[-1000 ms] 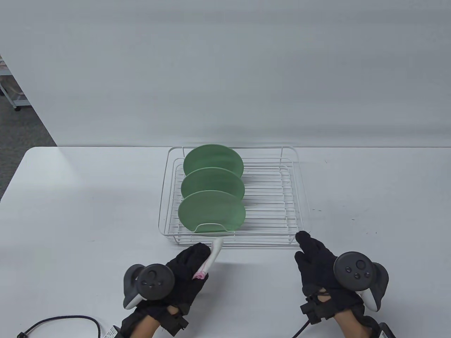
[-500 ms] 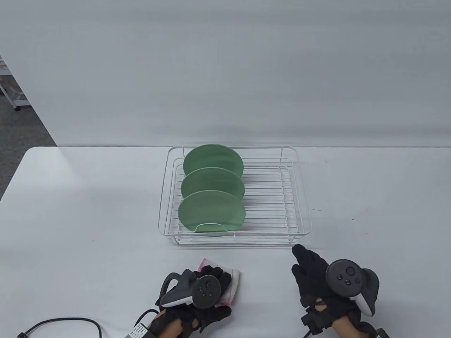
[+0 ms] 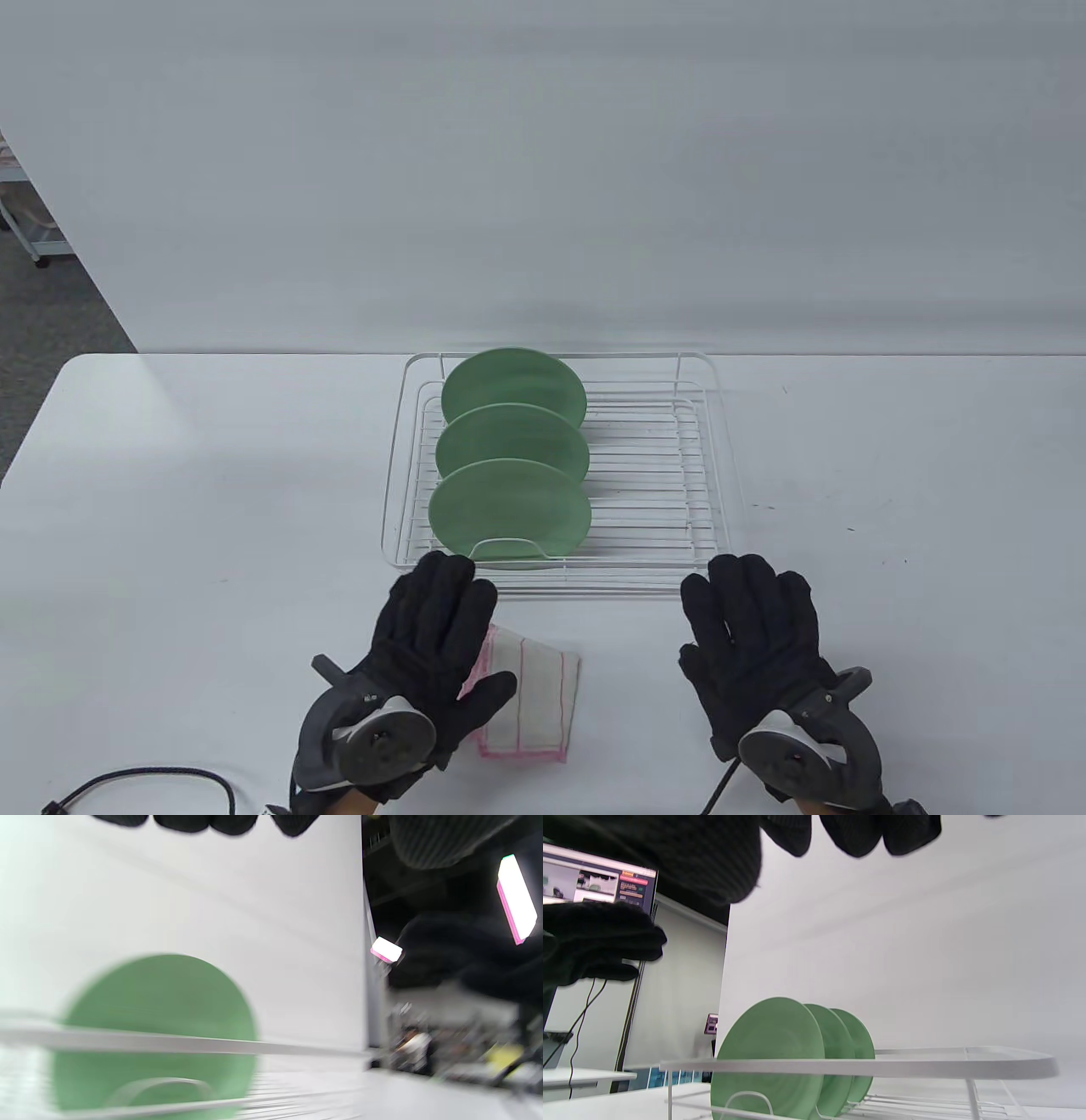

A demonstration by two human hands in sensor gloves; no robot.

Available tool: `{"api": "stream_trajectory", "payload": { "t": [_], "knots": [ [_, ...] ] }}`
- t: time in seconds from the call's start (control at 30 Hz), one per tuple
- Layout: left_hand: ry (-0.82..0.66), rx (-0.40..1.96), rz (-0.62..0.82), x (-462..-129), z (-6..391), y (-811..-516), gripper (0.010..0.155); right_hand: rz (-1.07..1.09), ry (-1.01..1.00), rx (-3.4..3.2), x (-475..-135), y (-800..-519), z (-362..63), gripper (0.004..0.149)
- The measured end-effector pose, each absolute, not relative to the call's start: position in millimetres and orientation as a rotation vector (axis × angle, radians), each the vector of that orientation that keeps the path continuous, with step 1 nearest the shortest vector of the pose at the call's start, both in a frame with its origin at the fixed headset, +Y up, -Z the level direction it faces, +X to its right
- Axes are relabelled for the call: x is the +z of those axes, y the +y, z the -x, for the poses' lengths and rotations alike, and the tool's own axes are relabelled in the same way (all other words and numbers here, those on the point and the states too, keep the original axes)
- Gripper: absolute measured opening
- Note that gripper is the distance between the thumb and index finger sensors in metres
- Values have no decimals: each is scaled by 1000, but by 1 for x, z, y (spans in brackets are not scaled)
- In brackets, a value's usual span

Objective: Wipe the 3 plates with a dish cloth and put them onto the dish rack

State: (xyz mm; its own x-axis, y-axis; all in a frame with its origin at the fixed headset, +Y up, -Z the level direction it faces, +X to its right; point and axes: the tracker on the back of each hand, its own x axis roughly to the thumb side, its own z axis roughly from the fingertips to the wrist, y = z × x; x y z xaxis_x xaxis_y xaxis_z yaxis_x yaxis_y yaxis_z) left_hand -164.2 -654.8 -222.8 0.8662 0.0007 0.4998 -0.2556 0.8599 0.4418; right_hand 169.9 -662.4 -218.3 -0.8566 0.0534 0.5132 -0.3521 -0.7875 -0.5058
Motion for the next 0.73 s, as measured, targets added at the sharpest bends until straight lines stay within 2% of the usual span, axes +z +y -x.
{"api": "stream_trajectory", "payload": {
  "t": [0.03,0.07,0.1,0.13,0.4,0.43,0.47,0.5,0.53,0.57,0.6,0.73],
  "knots": [
    [-471,51,-516,-223,164,-655,93,-716,-862,2728,-219,-664,-169,89],
    [-441,-15,-501,-224,165,-655,95,-712,-826,2767,-221,-666,-168,109],
    [-415,-57,-482,-226,165,-656,97,-704,-775,2815,-223,-669,-167,112],
    [-399,-75,-467,-227,166,-658,98,-698,-727,2844,-225,-671,-167,94],
    [-291,-24,-305,-250,186,-675,98,-498,-452,2911,-244,-684,-181,93],
    [-282,-13,-289,-252,188,-677,98,-478,-438,2908,-245,-685,-183,112],
    [-269,2,-268,-255,192,-680,98,-453,-422,2906,-247,-685,-185,112],
    [-257,18,-242,-258,195,-683,98,-431,-394,2902,-249,-686,-187,87],
    [-251,30,-227,-259,196,-685,98,-420,-381,2900,-250,-687,-188,106],
    [-242,50,-204,-261,198,-687,98,-407,-371,2900,-251,-688,-189,103],
    [-235,63,-185,-262,199,-689,97,-397,-364,2901,-252,-688,-190,89],
    [-228,65,-155,-265,199,-692,97,-388,-337,2905,-253,-690,-190,83]
  ]
}}
